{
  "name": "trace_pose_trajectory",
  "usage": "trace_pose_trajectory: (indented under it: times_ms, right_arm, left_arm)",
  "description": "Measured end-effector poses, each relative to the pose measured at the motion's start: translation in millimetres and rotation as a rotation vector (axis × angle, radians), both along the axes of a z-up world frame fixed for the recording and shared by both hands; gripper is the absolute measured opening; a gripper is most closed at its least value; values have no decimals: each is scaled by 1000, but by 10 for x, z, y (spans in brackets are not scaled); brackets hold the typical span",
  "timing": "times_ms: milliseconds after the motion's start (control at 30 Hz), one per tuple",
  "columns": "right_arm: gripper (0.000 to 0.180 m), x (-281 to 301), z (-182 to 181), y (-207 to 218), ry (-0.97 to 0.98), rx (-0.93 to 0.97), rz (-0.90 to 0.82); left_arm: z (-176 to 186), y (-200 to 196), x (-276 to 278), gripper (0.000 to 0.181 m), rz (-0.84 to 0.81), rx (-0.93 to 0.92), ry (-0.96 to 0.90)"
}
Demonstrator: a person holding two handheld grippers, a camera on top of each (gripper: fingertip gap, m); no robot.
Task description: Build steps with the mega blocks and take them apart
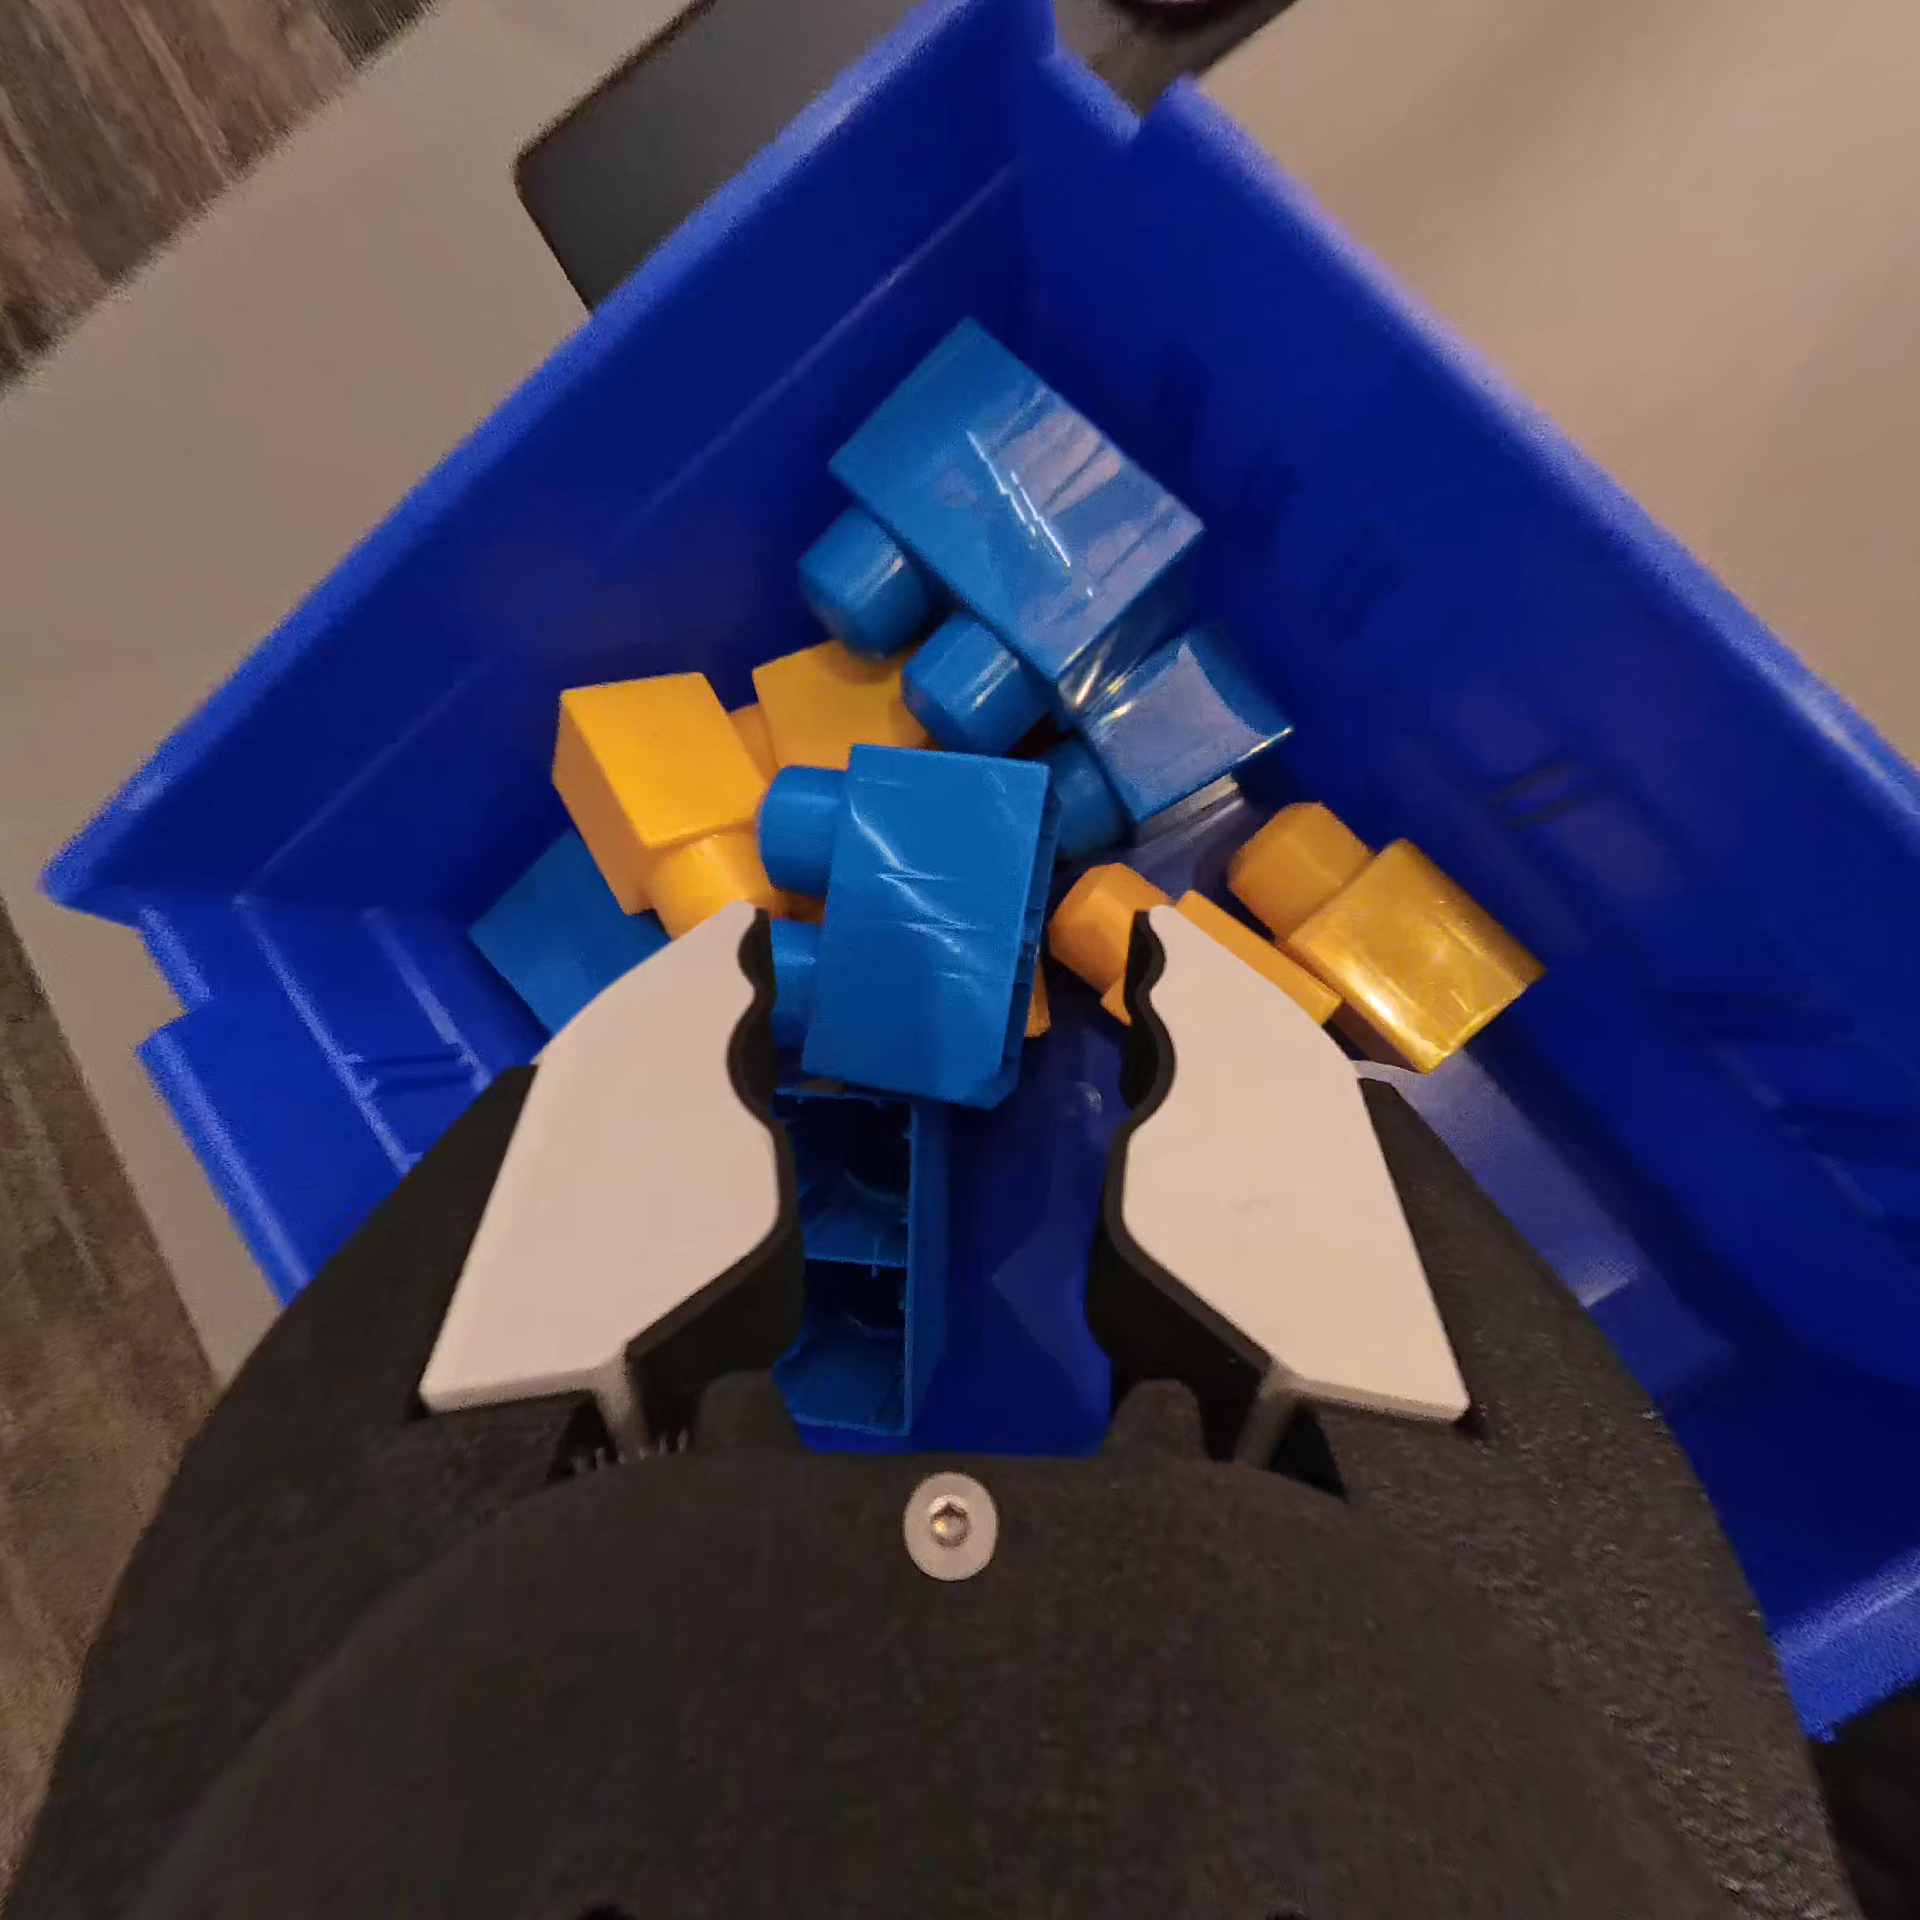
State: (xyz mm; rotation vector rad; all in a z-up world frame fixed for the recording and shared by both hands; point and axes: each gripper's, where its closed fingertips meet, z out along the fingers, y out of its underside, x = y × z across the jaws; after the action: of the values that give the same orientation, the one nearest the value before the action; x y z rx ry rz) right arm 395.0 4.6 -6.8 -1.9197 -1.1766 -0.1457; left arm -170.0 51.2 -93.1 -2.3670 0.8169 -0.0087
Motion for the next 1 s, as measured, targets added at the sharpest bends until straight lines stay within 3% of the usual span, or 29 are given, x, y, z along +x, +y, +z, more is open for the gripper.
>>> trace_pose_trajectory:
  times_ms: [167, 333, 467, 700, 767, 867, 1000]
  right_arm:
    - [39, -38, -23, -6, -5, -11, 14]
    - [39, -80, -84, 3, -19, -31, 26]
    - [39, -92, -115, 8, -32, -40, 30]
    - [39, -165, -19, 2, -34, 0, 46]
    - [39, -204, 83, 18, -31, 45, 36]
    - [38, -538, 383, -16, 76, 140, 92]
    - [38, -1611, 885, -413, 521, 126, 380]
  left_arm:
    - [-199, 52, -163, 67, 71, -55, 69]
    - [-171, 69, -173, 57, 75, -45, 68]
    - [36, 58, -161, 38, 70, 16, 58]
    - [518, -11, 41, 38, 36, 146, 29]
    - [752, -70, 286, 38, -15, 194, -86]
    - [1328, -370, 1103, 37, -240, 240, -501]
    - [1889, -979, 2139, 38, -562, 201, -954]
